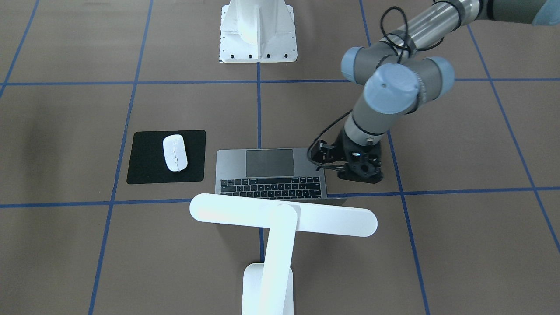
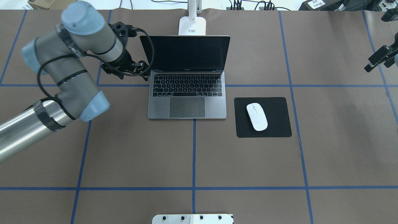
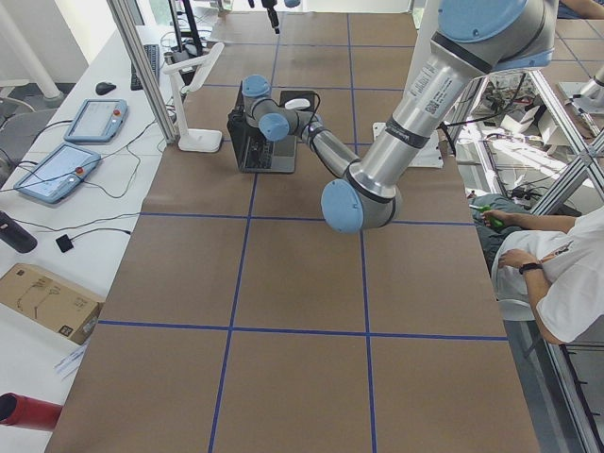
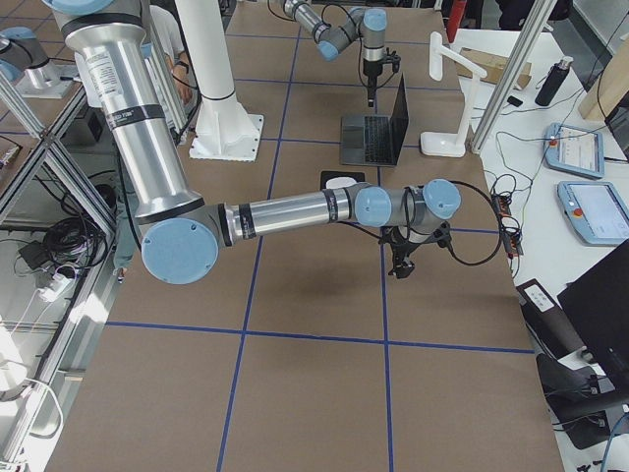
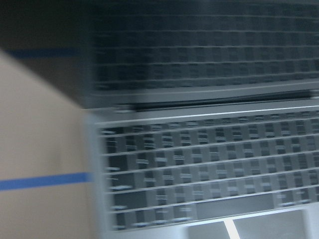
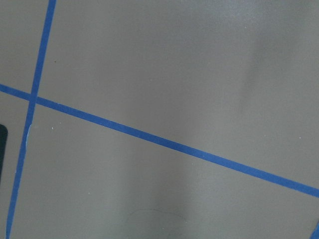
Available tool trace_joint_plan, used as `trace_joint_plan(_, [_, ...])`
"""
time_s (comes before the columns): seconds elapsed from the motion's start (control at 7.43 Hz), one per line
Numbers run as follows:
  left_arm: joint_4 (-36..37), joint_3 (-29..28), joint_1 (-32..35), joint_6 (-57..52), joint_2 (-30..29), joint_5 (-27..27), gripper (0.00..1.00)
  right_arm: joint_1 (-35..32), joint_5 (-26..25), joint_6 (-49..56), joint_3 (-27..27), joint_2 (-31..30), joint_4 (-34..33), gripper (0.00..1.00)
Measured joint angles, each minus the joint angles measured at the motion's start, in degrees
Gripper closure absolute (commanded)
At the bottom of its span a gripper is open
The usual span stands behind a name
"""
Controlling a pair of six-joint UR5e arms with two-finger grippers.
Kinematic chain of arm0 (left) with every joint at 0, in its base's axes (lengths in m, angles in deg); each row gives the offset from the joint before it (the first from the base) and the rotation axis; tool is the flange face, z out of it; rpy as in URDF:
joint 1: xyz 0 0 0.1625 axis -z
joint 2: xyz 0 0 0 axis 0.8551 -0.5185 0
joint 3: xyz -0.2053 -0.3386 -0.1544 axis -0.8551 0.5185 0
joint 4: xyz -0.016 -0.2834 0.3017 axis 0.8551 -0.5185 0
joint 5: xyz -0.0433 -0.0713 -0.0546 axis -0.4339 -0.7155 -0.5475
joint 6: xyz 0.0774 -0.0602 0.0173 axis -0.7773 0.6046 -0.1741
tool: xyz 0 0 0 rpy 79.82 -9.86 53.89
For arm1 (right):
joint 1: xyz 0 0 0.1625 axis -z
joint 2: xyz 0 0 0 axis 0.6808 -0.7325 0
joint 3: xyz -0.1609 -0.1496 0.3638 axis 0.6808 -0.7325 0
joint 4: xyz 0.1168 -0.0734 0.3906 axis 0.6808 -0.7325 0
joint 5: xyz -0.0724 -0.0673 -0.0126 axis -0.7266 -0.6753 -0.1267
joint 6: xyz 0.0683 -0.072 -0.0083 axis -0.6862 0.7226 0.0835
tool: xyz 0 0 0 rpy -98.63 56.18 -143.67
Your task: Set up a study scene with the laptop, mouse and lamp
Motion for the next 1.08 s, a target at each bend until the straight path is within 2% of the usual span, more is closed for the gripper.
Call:
trace_joint_plan(0.4, [0.0,7.7,11.4,-14.9,17.2,-7.8,0.01,-0.4,-1.5,-0.1,0.6,-0.7,0.6,0.01])
trace_joint_plan(0.67, [0.2,12.5,17.5,-21.8,26.8,-9.6,0.01,-0.7,-3.4,-0.2,1.1,-1.9,1.6,0.01])
trace_joint_plan(1.08, [1.9,13.2,22.8,-28.3,33.7,-9.3,0.01,-3.3,-4.6,-0.5,1.3,-7.5,6.6,0.01])
